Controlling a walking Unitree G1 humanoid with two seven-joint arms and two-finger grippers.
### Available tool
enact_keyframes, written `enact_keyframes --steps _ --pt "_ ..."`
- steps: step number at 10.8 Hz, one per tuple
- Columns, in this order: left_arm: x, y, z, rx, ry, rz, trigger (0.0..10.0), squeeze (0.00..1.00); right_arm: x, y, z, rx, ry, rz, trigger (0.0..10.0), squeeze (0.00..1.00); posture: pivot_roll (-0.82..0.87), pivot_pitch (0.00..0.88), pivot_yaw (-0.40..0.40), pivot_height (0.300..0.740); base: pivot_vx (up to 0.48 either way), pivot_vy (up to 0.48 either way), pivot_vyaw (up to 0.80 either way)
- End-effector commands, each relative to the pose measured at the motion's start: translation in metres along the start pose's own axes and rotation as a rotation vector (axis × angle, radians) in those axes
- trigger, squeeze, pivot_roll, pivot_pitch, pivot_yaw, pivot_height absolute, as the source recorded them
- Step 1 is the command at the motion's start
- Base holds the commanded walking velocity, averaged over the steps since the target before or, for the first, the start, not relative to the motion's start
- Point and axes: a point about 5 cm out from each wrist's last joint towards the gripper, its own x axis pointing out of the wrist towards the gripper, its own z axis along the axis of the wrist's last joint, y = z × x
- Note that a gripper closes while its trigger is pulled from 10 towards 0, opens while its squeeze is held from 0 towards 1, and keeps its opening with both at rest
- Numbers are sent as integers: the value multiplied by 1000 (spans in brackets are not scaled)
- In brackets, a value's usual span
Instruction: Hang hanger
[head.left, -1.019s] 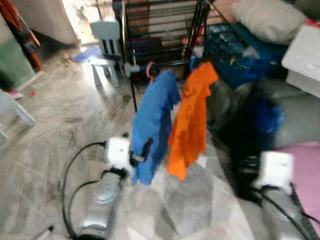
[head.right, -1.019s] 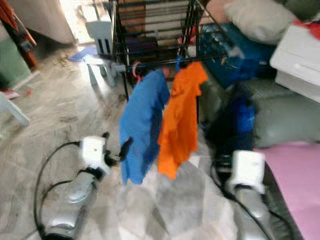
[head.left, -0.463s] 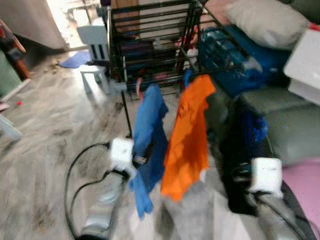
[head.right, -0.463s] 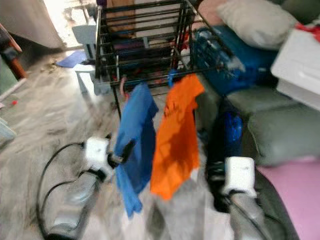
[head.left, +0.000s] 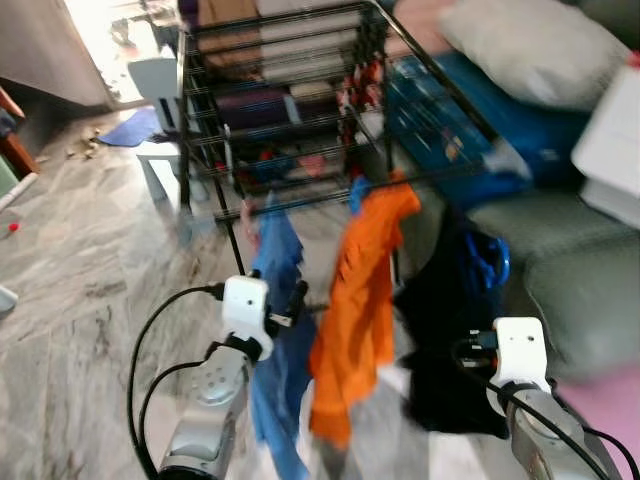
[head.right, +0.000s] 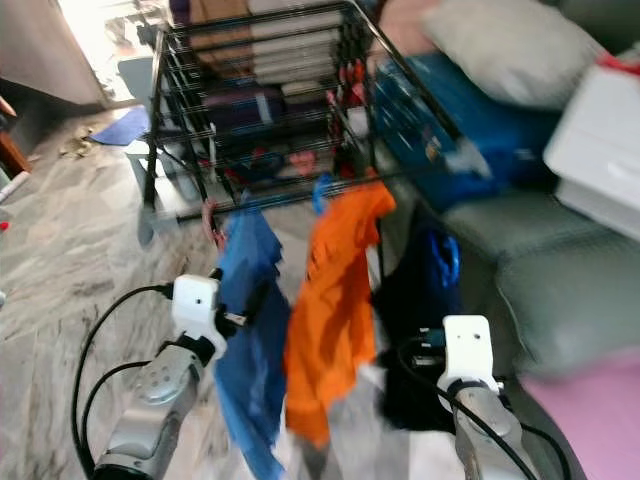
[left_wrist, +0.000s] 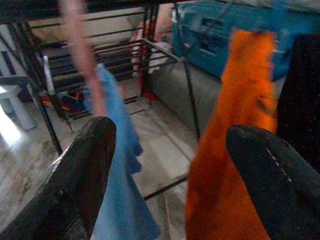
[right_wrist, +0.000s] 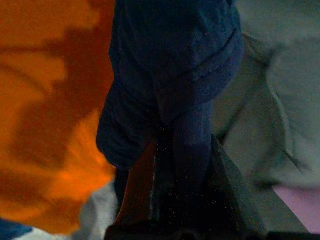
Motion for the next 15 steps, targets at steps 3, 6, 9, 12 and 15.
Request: enact_keyframes --steps 3,6,9,12,15 --pt "-2 14 -1 2 12 66 10000 0 5 11 16 -21 -52 72 10000 0 -193 63 75 740 160 0 0" --pt "-2 15 -4 -7 27 60 10000 0 14 -5 38 -38 -125 36 10000 0 -203 68 86 740 0 0 0" --pt "-1 13 -4 -7 30 62 10000 0 20 -36 56 -31 -169 -27 10000 0 -201 63 78 740 0 0 0" --pt "-2 14 -5 -5 39 65 10000 0 19 -51 50 5 -145 -93 10000 0 -200 69 78 740 0 0 0" --pt "-3 10 -4 -25 22 35 10000 0 31 -70 74 10 -154 -79 10000 0 -198 77 74 740 0 0 0"
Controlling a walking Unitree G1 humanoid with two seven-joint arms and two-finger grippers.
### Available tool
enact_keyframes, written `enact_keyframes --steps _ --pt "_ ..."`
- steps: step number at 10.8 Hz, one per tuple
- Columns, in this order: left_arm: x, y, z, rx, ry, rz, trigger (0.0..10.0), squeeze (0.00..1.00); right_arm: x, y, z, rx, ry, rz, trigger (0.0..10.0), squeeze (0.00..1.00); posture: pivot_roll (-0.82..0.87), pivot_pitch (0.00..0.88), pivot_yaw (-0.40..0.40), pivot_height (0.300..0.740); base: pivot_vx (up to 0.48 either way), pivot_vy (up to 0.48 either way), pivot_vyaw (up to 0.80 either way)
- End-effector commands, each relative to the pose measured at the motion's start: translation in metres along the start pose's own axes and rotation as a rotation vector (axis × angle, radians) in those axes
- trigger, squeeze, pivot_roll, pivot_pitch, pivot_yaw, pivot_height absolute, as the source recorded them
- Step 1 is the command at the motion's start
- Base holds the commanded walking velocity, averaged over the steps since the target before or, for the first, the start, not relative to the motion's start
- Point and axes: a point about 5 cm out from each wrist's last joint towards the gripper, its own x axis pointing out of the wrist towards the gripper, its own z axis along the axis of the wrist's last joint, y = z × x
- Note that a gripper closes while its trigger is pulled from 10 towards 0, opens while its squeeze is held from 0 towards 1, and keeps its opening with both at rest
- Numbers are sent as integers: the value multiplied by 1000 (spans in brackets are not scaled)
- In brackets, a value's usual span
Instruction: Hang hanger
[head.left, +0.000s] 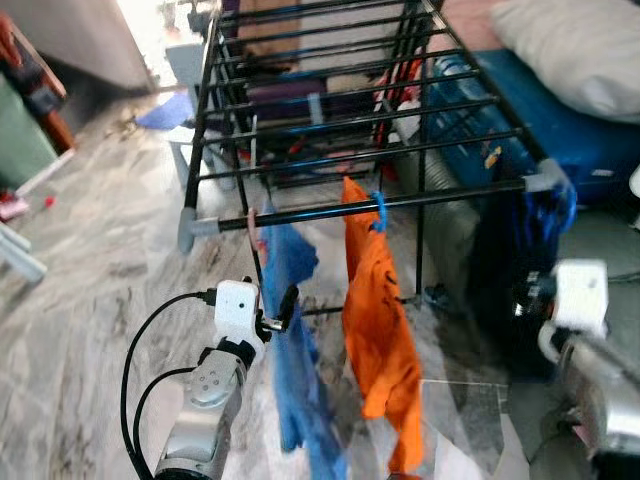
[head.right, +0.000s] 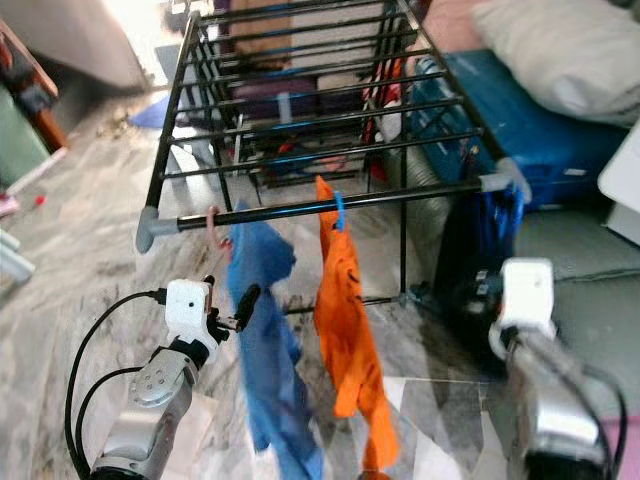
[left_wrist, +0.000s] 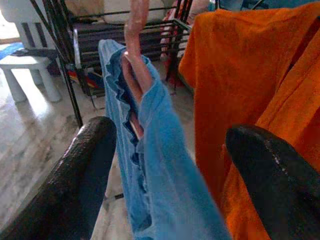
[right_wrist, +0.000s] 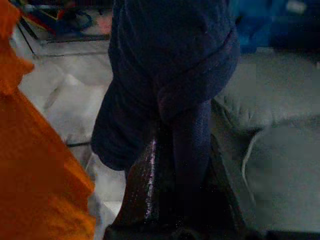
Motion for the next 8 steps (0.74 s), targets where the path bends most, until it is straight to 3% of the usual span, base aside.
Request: enact_keyframes --steps 1,3,5,8 --pt "-1 3 3 5 -8 16 10000 0 3 1 10 -2 -30 26 10000 0 -194 76 72 740 0 0 0" --pt "-2 5 1 6 4 30 10000 0 8 6 14 -4 -33 82 10000 0 -187 80 73 740 0 0 0" --pt "-2 6 1 12 9 25 10000 0 20 25 20 -19 -7 207 10000 0 -175 82 74 740 0 0 0" --pt "-3 9 0 15 14 34 10000 0 39 18 28 5 32 187 10000 0 -150 73 76 740 0 0 0"
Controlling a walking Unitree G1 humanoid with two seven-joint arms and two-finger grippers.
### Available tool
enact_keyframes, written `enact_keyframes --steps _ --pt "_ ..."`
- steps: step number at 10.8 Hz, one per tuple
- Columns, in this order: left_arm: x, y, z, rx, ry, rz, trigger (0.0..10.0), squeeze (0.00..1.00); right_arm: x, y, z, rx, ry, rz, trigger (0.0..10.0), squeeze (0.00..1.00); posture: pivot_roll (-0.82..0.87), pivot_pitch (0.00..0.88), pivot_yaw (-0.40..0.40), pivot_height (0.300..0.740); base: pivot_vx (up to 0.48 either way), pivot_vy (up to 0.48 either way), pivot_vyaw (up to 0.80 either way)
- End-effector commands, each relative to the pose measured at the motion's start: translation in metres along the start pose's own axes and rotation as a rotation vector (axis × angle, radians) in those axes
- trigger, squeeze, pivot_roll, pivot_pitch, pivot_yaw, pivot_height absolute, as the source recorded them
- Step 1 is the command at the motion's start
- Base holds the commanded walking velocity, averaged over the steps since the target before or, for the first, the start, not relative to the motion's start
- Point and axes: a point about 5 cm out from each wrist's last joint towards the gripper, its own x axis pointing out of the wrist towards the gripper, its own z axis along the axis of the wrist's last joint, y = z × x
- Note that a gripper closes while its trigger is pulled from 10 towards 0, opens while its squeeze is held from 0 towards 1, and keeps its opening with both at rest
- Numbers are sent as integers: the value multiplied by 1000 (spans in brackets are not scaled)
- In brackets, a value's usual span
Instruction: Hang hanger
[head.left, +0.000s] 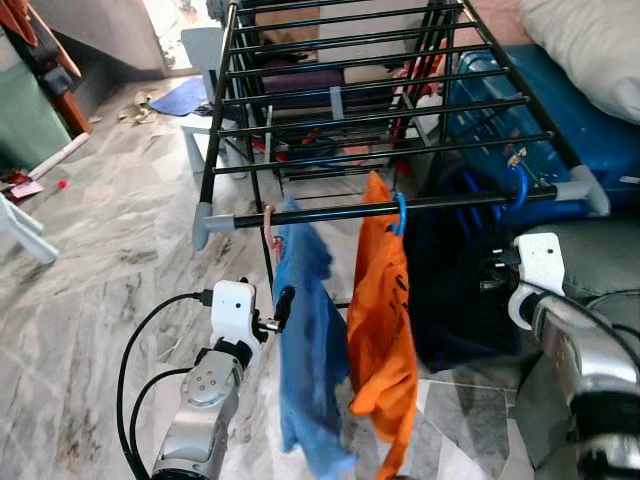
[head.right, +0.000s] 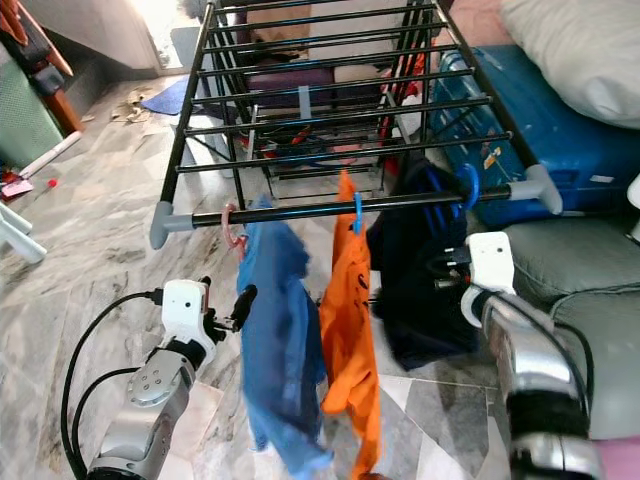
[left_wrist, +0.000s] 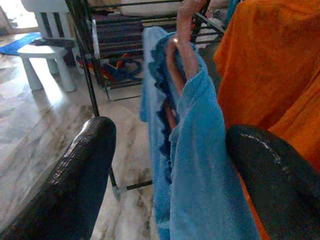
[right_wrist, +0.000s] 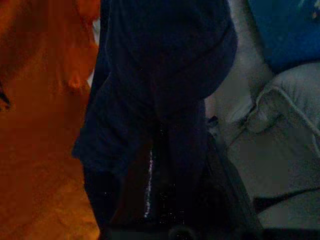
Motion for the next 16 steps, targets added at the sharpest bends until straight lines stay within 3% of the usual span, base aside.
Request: enact_keyframes --steps 1,6,8,11,14,15,16 --pt "-1 5 2 11 0 9 10000 0 1 -8 20 -4 -57 -20 10000 0 -142 68 78 740 0 0 0" --pt "-3 9 3 18 7 11 10000 0 9 -35 1 75 46 -116 10000 0 -119 63 86 740 0 0 0" --pt "-1 11 4 24 9 8 10000 0 12 -30 -11 156 90 -71 10000 0 -118 60 90 740 0 0 0" --pt "-1 11 5 25 11 9 10000 0 13 -28 -20 148 110 -53 10000 0 -117 59 92 740 0 0 0" --pt "1 11 5 25 10 14 10000 0 14 -28 -15 94 87 -39 10000 0 -118 51 88 740 0 0 0" --pt "2 10 5 24 11 15 10000 0 14 -29 -17 98 92 -36 10000 224 -118 49 87 740 0 0 0" --pt "2 10 5 23 10 15 10000 0 12 -31 -21 72 91 -52 10000 1000 -118 49 86 740 0 0 0"
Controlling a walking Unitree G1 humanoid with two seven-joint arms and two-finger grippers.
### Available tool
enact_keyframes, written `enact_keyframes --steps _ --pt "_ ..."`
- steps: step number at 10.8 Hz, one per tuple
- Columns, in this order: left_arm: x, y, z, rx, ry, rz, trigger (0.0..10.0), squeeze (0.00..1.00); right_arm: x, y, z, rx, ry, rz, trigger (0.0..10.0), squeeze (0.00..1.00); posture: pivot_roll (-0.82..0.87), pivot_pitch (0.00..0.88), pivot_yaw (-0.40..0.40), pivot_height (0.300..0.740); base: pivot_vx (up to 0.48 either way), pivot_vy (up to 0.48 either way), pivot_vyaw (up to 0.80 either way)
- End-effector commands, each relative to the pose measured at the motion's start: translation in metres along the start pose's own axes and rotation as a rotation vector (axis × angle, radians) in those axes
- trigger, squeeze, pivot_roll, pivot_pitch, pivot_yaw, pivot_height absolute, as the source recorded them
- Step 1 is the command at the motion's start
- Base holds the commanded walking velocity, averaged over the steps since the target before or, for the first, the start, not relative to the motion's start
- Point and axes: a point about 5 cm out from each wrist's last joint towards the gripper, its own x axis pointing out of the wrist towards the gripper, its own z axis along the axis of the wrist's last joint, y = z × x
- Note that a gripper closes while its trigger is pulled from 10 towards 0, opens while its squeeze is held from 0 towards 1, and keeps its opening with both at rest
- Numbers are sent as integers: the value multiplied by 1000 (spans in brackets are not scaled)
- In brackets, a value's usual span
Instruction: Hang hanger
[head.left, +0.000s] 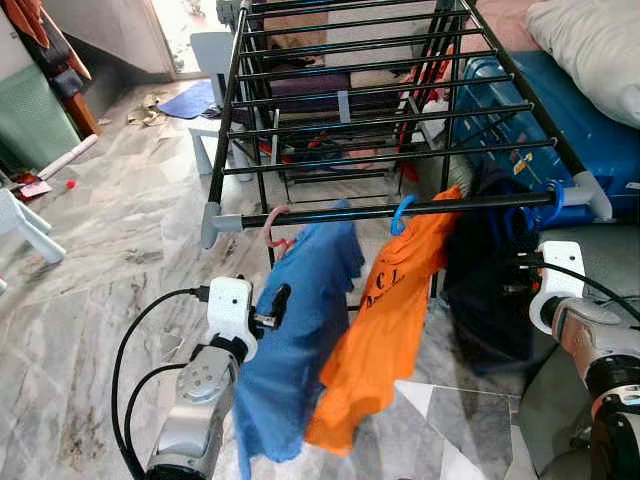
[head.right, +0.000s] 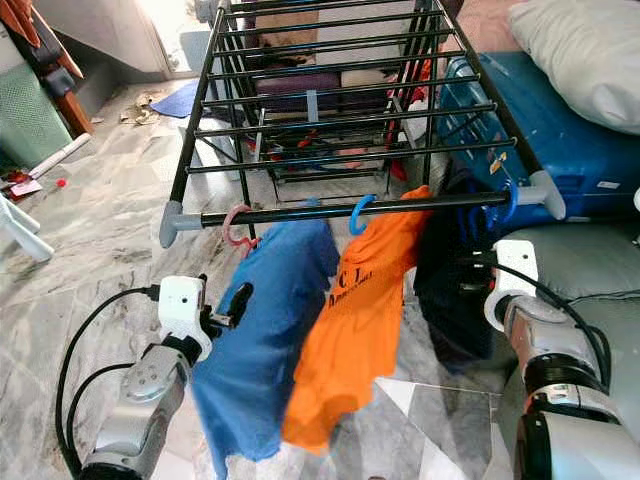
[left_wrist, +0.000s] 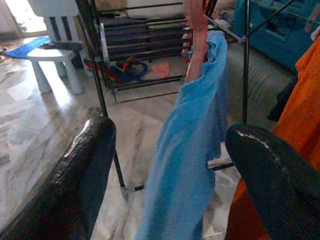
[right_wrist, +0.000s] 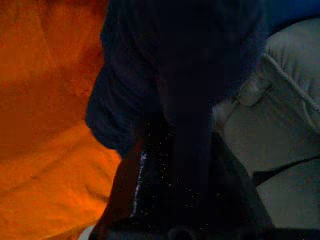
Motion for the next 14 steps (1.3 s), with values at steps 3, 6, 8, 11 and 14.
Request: enact_keyframes --steps 3,6,8,11,14 --pt "-4 8 -3 15 12 7 10000 0 -3 -2 -1 -69 -36 -25 10000 1000 -132 56 88 740 0 0 0" --pt "-7 12 -5 33 20 6 10000 0 -15 -5 -5 -128 -114 -58 10000 1000 -147 64 93 740 0 0 0" --pt "-5 7 -4 34 13 -8 10000 0 -29 -6 -3 -139 -195 -93 10000 1000 -158 65 95 740 0 0 0" --pt "-6 5 3 22 -7 -2 10000 0 -58 -13 -9 -117 -290 -212 10000 1000 -171 70 97 740 0 0 0" --pt "-3 3 5 22 -20 -6 10000 0 -81 1 -24 -96 -327 -253 10000 1000 -187 73 103 740 0 0 0"
